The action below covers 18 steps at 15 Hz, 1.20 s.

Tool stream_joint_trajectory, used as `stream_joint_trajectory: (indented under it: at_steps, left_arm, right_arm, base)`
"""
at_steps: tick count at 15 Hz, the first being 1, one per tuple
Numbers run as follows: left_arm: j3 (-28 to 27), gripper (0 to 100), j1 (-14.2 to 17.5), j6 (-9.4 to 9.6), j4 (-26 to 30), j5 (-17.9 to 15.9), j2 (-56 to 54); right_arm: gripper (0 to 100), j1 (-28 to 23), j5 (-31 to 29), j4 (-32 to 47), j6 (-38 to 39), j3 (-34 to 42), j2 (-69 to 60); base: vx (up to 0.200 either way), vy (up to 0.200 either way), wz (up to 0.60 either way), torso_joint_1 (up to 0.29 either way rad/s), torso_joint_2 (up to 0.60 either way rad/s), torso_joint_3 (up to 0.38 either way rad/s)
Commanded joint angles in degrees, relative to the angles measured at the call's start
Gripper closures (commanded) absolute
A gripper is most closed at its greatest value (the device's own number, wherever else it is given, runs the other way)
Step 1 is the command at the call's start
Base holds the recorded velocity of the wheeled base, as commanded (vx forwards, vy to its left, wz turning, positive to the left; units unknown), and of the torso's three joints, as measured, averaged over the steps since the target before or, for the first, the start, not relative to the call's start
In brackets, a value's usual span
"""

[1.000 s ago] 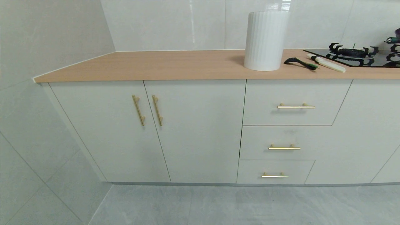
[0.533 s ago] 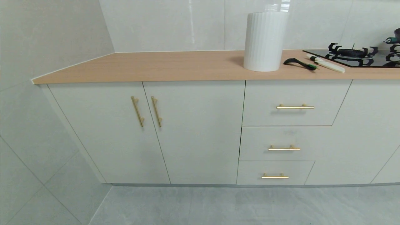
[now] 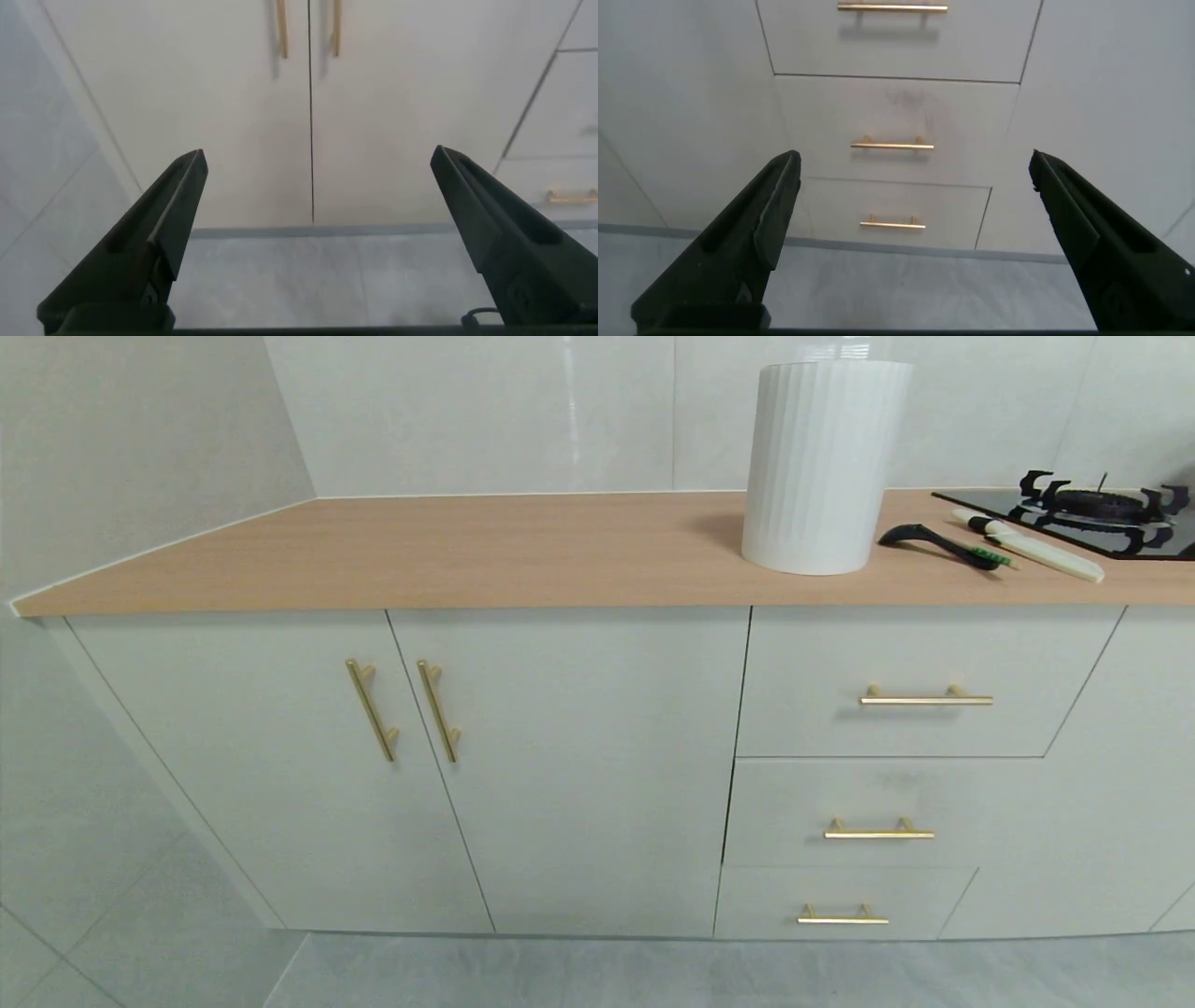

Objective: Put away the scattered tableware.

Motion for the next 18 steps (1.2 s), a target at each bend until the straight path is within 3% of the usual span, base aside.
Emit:
stream_joint_trajectory:
  at_steps: [1,8,9,12,18]
  left_arm:
    - [0.01,0,0.01,-0.02,-0.04,0.1,0.09]
    - [-0.08,0,0.01,-0.46,-0.13,0.19,0.09]
    - [-0.08,0,0.01,-0.46,-0.13,0.19,0.09]
    - [-0.08,0,0.01,-0.46,-0.13,0.19,0.09]
    - [-0.08,0,0.01,-0.46,-0.13,0.19,0.09]
  right_arm:
    - [0,0.02,0.02,-0.02,-0.04,0.0,0.07]
    - [0,0.02,-0.51,0.25,0.32,0.0,0.07]
    - [0,0.11,-0.07,0.25,0.67,-3.34,0.69]
    - [0,1.16,-0.07,0.95,0.84,-12.57,18.53]
    - [0,3.45,0.37,-0.19,0.58,-29.44,68.19]
  base:
    - [0.0,0.0,0.0,0.0,0.0,0.0]
    - [0.0,0.0,0.0,0.0,0.0,0.0]
    - [0.0,0.0,0.0,0.0,0.0,0.0]
    - [0.0,0.0,0.0,0.0,0.0,0.0]
    - [0.0,0.0,0.0,0.0,0.0,0.0]
